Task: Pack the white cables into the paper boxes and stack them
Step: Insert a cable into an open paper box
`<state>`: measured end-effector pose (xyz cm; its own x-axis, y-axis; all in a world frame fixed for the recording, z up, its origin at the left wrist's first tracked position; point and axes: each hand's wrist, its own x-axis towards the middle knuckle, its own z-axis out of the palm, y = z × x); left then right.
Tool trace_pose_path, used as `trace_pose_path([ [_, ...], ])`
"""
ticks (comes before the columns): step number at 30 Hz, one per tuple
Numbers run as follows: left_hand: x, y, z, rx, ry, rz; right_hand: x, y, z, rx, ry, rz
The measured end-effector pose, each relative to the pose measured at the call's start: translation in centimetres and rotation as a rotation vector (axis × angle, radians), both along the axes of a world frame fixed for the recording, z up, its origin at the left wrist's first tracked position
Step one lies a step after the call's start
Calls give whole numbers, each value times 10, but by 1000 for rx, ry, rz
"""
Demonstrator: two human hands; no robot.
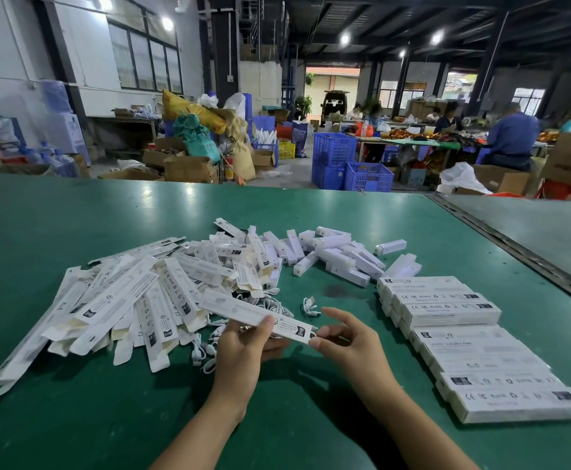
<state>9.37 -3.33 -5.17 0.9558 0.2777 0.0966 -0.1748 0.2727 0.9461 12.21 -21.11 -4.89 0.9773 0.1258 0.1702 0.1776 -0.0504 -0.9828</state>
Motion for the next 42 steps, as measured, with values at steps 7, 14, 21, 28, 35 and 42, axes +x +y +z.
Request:
trace_pose_path([
  [7, 0, 3, 4, -92, 35, 16, -1, -3, 0, 40, 39, 16],
  [14, 1, 3, 3, -130, 57, -7, -3, 1, 2, 57, 58, -5],
  [21, 1, 2, 3, -117, 39, -12, -7, 12, 5, 147, 101, -57],
  [28, 1, 2, 2, -65, 42, -55, -11, 16, 7, 173, 82, -97],
  [35, 1, 1, -2, -34, 68, -123, -15, 20, 7, -149, -63, -197],
  [42, 1, -2, -7, 84, 25, -63, -20, 23, 6, -191, -87, -208],
])
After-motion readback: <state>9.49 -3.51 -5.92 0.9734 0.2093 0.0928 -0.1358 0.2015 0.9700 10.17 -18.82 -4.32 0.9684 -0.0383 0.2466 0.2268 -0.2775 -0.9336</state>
